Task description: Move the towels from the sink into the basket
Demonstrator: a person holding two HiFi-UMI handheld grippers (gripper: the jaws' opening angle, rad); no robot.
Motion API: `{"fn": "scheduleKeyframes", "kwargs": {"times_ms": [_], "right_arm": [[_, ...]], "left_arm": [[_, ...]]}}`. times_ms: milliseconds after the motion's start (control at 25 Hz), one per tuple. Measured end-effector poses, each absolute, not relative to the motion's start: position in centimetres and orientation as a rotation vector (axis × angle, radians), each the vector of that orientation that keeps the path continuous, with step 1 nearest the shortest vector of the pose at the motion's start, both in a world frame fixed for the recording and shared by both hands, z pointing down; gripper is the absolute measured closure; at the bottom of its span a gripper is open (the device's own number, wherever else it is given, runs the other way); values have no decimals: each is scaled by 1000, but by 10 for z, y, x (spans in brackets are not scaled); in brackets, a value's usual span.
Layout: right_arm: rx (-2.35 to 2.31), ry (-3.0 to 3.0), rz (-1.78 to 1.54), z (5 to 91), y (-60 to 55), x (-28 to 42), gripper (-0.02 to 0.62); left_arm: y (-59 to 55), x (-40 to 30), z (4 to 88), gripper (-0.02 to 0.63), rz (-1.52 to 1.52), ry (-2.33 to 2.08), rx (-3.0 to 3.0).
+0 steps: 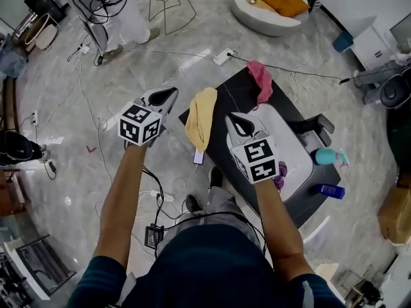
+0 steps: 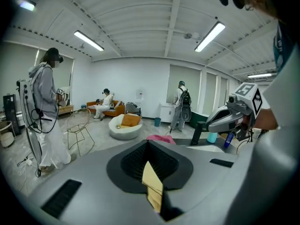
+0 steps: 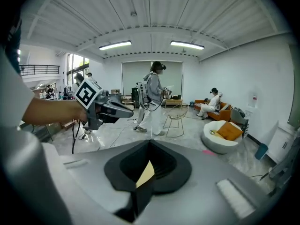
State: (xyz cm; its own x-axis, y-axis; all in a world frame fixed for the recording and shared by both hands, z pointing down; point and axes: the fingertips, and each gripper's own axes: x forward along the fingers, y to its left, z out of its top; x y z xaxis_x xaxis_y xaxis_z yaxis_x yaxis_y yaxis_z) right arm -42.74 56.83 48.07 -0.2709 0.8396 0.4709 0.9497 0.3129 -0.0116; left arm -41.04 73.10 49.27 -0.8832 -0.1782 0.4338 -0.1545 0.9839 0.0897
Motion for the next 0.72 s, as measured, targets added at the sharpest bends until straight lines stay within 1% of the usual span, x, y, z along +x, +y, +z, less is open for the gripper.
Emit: {"fn": "scheduleKeyframes", "kwargs": {"times_ms": [240,640,720], "right_arm": [[-1608,-2109,-395,537,591,-440,584],[-1613,-1938,-404,627,607,-429,583],[-1617,-1898,-412,645,608,-423,583]], "left_arm": [[753,-446,549,600,-156,-2611,234],[762,-488,652,597,-304,-2478,252],[761,-496,672,581,-374,-2447,268]]}}
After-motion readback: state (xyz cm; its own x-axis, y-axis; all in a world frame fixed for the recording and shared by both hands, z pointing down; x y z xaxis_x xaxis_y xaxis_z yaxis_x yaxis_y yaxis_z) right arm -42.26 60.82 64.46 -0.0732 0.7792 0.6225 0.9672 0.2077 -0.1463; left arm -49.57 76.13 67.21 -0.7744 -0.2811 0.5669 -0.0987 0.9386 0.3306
